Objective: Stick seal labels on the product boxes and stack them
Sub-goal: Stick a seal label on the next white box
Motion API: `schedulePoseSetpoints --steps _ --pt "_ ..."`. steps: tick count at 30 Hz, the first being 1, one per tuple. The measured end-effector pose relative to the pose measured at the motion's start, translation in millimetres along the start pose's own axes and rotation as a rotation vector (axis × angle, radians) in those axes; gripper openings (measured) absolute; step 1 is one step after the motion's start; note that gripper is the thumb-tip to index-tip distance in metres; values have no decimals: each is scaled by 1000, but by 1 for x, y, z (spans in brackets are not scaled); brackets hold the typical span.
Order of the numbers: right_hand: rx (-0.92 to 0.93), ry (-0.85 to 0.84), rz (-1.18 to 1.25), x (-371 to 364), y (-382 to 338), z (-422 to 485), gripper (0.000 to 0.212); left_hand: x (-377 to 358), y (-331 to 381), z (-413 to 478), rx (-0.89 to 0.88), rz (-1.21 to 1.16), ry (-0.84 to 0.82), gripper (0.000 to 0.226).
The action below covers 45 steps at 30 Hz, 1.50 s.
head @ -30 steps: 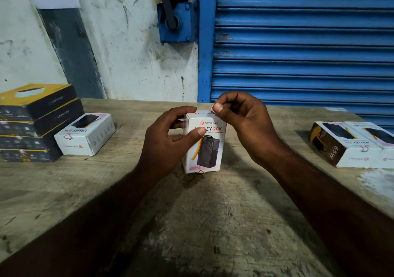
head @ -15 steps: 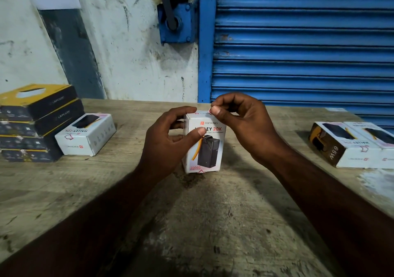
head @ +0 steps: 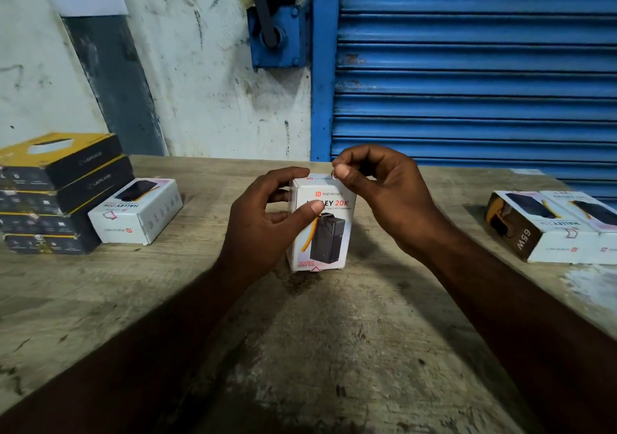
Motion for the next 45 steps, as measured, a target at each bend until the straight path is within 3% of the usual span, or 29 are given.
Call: schedulePoseSetpoints --steps 7,12,34,45 --pt "37 -37 -45 -1 0 0 32 -1 1 0 -13 -14 -2 41" --pt "35 -39 -83 -3 3 1 23 -1 -2 0 -12 -22 1 41" --pt "16 -70 -152 -4 10 0 22 1 -7 2 -10 -16 2 50" --pt "49 -63 -214 -4 9 -1 17 1 -7 2 -6 -7 2 44"
Point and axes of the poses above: each hand's wrist, its own z-axis towards the middle knuckle, its own x-axis out of the back of the hand, y = z × x, the point moved 4 cm from there along z, towards the middle knuckle, and after that the axes turned 2 degrees about y, right-handed, at the moved point
